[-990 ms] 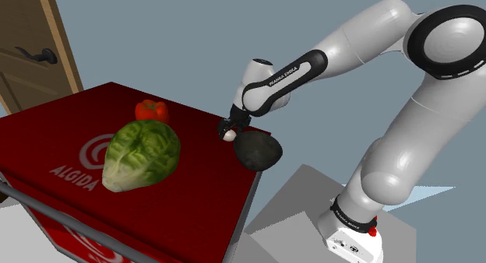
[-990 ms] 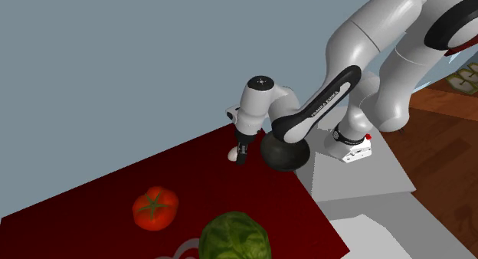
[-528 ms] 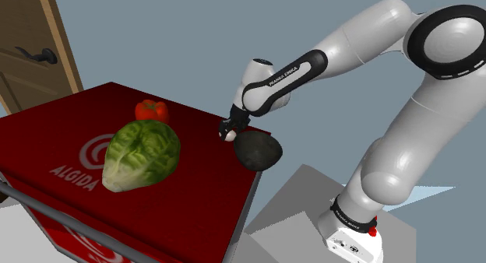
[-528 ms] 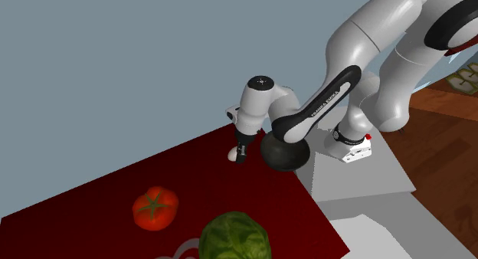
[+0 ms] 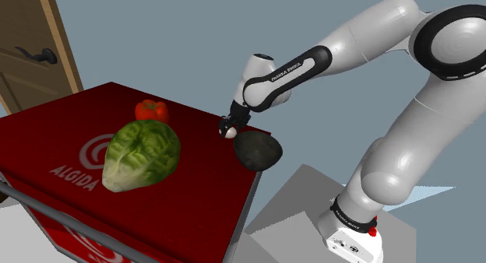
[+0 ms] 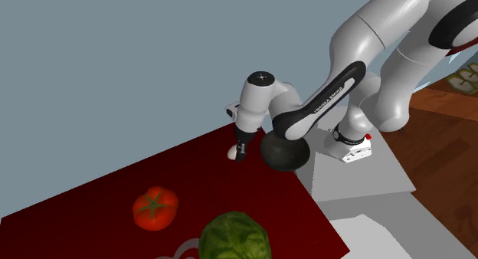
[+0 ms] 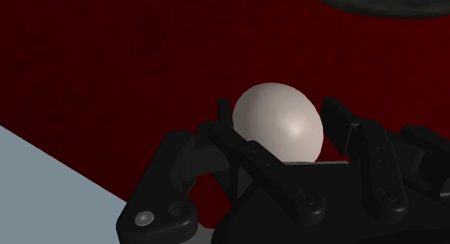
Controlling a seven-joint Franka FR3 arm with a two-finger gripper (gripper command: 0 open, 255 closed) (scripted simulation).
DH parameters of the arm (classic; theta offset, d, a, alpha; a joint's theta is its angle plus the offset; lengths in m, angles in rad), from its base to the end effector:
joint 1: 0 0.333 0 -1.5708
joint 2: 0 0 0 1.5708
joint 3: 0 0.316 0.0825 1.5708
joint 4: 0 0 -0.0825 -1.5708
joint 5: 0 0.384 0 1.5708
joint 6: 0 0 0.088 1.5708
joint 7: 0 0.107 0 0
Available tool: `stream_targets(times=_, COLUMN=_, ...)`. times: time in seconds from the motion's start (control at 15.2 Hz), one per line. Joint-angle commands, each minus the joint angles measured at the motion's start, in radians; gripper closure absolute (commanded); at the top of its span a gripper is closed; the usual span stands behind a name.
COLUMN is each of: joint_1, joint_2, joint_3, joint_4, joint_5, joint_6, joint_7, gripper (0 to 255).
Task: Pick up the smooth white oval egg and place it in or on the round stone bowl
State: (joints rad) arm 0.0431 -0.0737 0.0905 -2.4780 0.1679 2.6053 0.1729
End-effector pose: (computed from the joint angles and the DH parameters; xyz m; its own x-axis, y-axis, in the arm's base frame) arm 0.4818 0.0611 0.3378 0.9681 -0.1829 0.1711 -0.1604 -0.9775 -0.1372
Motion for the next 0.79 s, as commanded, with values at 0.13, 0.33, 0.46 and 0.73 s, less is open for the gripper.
stream_targets(times=0.13, joint_1=-0.002, joint_2=-0.042, joint_3=-0.002, joint_4=0.015, joint_5=-0.007, joint_6=-0.058, joint_7=0.007, gripper=255)
stream_targets(times=0.33, joint_1=-0.004, joint_2=-0.070, joint_3=-0.002, joint_4=0.031, joint_5=-0.012, joint_6=-0.101, joint_7=0.013, gripper=255)
stream_targets(times=0.46, joint_1=-0.005, joint_2=-0.087, joint_3=-0.003, joint_4=0.043, joint_5=-0.015, joint_6=-0.130, joint_7=0.017, gripper=255)
stream_targets(times=0.73, joint_1=-0.007, joint_2=-0.119, joint_3=-0.004, joint_4=0.069, joint_5=-0.020, joint_6=-0.188, joint_7=0.024, gripper=255)
